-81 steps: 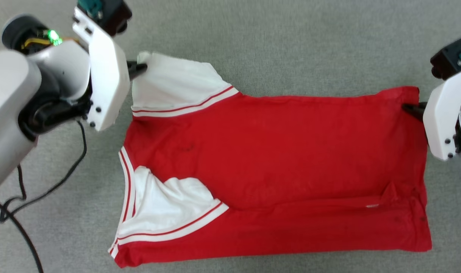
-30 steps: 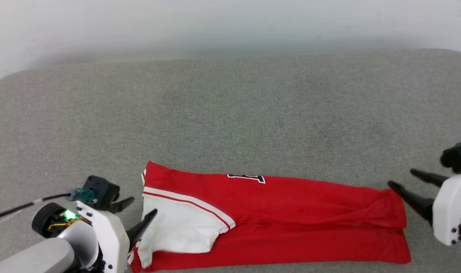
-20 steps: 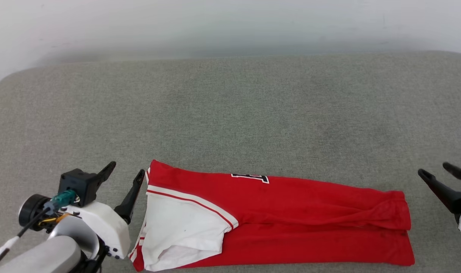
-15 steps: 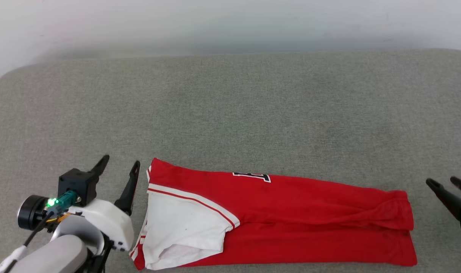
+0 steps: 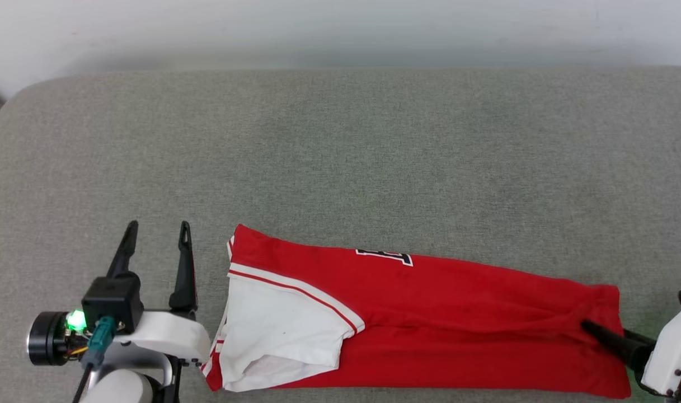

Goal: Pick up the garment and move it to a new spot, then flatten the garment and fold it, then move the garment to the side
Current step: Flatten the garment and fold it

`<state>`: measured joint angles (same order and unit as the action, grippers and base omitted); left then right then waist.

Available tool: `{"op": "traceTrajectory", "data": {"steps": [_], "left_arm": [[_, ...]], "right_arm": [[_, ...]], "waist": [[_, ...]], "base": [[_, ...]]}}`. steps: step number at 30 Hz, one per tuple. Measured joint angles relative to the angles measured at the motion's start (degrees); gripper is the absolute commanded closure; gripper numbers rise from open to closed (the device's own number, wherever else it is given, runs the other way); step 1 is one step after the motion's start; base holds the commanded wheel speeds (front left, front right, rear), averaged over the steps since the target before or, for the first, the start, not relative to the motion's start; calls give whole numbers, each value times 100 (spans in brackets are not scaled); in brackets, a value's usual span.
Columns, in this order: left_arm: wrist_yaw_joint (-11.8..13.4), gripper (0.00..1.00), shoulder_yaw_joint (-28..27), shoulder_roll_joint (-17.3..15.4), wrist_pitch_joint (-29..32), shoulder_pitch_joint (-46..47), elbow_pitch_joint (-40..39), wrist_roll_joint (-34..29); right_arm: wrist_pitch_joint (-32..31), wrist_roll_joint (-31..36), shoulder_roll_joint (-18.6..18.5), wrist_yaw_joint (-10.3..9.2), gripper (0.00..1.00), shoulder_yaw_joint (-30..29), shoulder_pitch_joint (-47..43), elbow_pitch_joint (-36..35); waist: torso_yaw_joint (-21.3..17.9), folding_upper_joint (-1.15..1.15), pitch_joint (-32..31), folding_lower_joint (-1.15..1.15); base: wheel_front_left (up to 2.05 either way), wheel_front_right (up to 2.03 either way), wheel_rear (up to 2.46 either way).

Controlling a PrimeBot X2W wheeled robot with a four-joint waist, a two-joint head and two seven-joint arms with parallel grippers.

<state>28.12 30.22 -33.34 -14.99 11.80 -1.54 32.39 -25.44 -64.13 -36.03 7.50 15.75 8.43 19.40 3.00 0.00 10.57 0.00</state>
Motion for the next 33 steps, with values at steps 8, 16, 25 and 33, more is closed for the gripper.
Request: {"op": "traceTrajectory", "data": {"steps": [8, 16, 25, 33], "left_arm": [[-408, 0, -872, 789, -1, -572, 82, -848], [-786, 0, -1578, 1427, -3, -944, 92, -1612], [-1152, 0, -2105, 2008, -7, -1300, 54, -2279], [-1412, 0, -2352, 2331, -8, -1494, 54, -2654]], "right_arm": [[-465, -472, 198, 0, 0, 260, -50, -66], [-424, -563, 380, 3, 55, 446, -21, -14], [-155, -447, 300, 2, 100, 593, 41, 78], [-71, -446, -313, 1, 100, 437, 35, 66]], "waist": [[81, 0, 25, 0], [138, 0, 4, 0], [154, 0, -147, 0], [134, 0, -314, 0]], "base": [[0, 0, 0], [0, 0, 0], [0, 0, 0], [0, 0, 0]]}}
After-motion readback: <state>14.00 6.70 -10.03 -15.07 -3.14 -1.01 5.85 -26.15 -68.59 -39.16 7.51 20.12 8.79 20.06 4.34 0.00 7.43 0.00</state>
